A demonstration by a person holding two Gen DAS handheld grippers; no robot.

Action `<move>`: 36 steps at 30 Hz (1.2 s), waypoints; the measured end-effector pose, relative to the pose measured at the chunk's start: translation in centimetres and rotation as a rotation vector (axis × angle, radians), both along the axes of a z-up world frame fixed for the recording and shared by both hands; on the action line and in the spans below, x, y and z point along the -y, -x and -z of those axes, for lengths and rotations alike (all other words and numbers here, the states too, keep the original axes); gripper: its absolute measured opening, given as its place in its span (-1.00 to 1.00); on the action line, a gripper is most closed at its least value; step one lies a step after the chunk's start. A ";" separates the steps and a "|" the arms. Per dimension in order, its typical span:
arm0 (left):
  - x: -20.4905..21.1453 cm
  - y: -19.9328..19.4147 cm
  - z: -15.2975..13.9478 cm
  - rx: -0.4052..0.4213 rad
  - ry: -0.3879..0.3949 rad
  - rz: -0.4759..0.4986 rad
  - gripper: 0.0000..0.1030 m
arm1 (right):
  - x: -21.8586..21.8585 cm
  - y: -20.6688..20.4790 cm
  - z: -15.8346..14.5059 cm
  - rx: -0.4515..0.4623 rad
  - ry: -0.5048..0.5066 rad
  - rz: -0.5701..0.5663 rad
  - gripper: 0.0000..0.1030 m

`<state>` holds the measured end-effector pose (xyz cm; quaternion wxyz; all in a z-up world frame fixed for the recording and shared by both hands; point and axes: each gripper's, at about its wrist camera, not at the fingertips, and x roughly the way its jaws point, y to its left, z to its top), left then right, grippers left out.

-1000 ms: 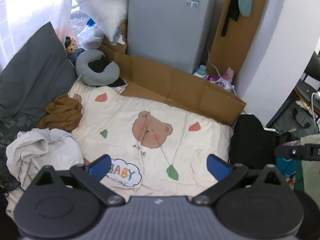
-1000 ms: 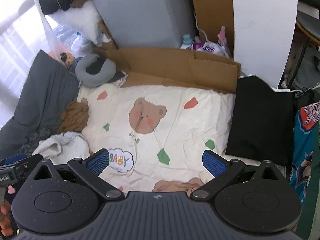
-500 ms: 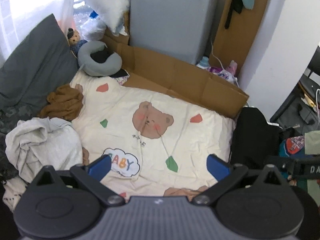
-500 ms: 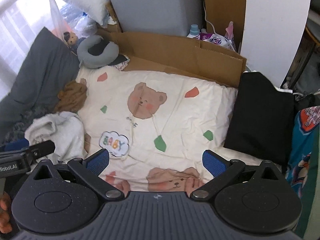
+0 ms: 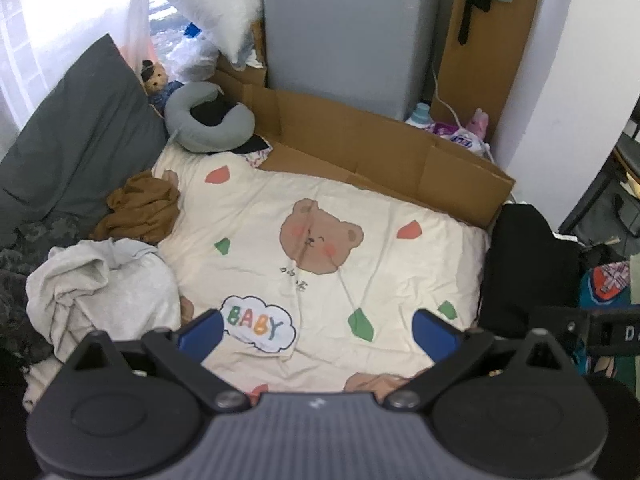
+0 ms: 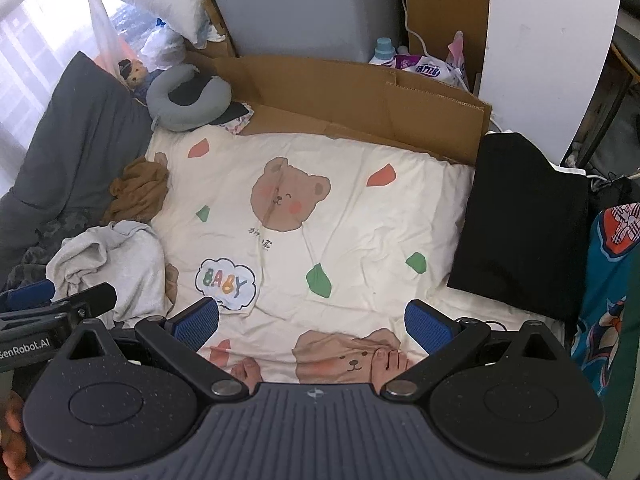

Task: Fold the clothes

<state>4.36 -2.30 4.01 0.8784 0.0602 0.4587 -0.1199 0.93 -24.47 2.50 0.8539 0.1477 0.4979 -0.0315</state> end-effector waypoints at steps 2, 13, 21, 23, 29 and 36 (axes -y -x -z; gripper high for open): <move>-0.1 -0.2 0.1 -0.011 0.005 0.002 0.97 | -0.2 0.0 0.0 -0.001 0.013 0.001 0.98; -0.4 -0.2 0.1 -0.014 -0.011 -0.011 0.97 | -0.1 0.0 -0.3 -0.018 0.077 0.012 0.98; -0.2 0.1 0.1 -0.004 -0.039 -0.007 0.87 | 0.7 0.2 -0.1 -0.017 0.054 0.048 0.98; -0.4 0.0 0.1 -0.010 -0.030 -0.016 0.87 | 0.7 0.3 -0.2 -0.015 0.062 0.047 0.98; -0.6 -0.1 0.1 -0.018 -0.022 -0.030 0.86 | 1.2 0.5 -0.3 -0.014 0.065 0.064 0.98; -0.5 0.0 0.0 -0.015 -0.024 -0.035 0.86 | 1.5 0.7 -0.3 -0.013 0.074 0.076 0.98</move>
